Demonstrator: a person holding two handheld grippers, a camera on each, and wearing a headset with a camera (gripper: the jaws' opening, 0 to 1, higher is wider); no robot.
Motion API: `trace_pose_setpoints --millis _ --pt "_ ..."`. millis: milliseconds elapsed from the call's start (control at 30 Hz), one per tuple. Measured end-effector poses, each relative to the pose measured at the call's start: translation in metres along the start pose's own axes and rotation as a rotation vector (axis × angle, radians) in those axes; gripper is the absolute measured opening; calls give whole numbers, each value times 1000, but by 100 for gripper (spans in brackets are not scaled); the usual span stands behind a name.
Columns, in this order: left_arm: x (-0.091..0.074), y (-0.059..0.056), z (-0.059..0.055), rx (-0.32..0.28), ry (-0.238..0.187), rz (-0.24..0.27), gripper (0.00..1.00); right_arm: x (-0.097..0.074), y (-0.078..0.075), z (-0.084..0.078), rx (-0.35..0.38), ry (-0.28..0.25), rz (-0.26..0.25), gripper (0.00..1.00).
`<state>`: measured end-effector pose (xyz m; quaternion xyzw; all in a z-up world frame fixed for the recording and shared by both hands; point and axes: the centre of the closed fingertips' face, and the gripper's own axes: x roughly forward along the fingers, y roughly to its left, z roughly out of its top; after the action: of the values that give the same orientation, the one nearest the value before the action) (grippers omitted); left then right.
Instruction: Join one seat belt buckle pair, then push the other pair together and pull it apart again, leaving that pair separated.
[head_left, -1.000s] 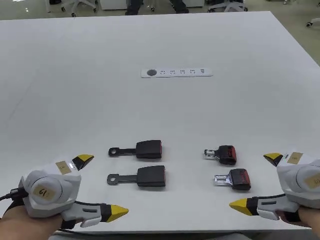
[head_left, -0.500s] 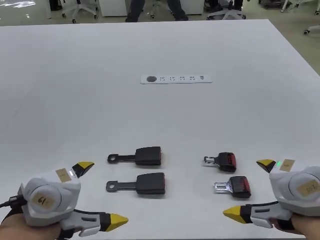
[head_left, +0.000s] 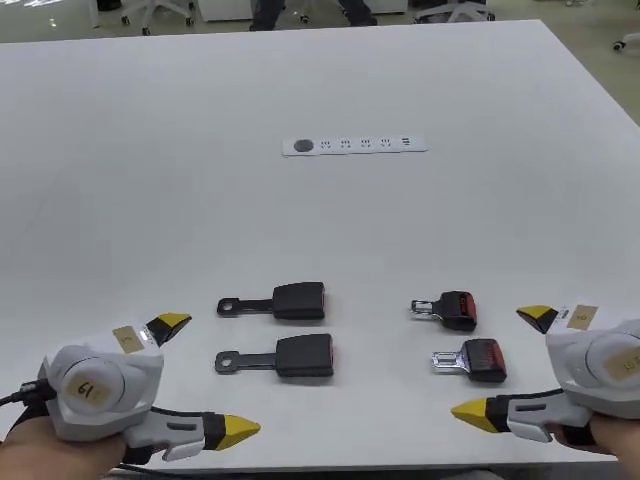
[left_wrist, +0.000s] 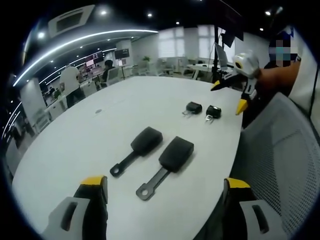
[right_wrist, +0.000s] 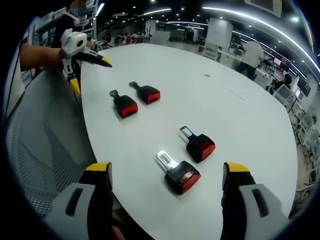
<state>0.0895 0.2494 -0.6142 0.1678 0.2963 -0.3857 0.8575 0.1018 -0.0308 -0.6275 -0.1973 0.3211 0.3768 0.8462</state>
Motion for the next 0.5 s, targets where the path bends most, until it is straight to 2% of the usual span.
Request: trace_pose_setpoints --millis 200,333,500 --pt "2 2 -2 -9 2 -19 89 4 0 1 -3 0 13 89" --pt "8 4 0 1 1 -23 89 6 1 3 -17 -1 21 88" --pt "13 3 3 38 8 -45 86 8 -1 3 -38 -4 30 84"
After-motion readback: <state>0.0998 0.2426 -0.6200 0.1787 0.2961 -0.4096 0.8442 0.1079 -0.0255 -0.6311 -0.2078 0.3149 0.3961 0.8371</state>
